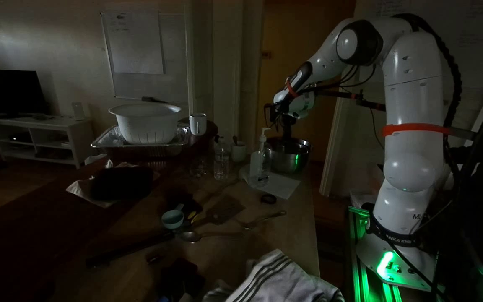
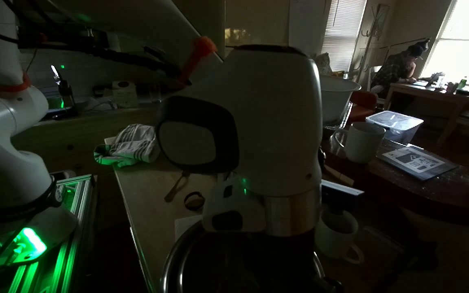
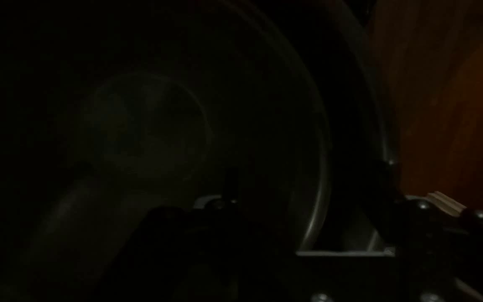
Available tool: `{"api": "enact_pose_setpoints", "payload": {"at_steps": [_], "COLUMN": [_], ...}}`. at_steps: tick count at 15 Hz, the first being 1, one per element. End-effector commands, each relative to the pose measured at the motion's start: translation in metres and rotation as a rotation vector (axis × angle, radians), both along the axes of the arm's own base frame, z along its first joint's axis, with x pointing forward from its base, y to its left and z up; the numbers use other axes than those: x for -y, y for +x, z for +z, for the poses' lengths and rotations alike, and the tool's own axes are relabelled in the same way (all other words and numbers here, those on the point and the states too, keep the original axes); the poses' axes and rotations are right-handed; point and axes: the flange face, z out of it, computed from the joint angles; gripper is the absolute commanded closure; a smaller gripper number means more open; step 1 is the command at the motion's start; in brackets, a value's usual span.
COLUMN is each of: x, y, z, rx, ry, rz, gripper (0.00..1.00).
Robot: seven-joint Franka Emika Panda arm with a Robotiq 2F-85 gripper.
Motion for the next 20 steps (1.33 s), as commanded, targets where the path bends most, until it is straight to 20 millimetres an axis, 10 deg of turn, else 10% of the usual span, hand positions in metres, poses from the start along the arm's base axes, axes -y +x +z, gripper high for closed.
{"api": "enact_pose_setpoints", "payload": {"at_steps": [1,7,20], "x": [0.008,0.008,0.022], "y": [0.005,0.008,-0.012], "z": [-0.005,-0.004,0.060], "rx": [-0.015,-0.021,-0.069], "ry": [0.031,0.024,0.121], "rz": [-0.045,-0.041,-0.054], "gripper": [0.50,0.97,0.97]}}
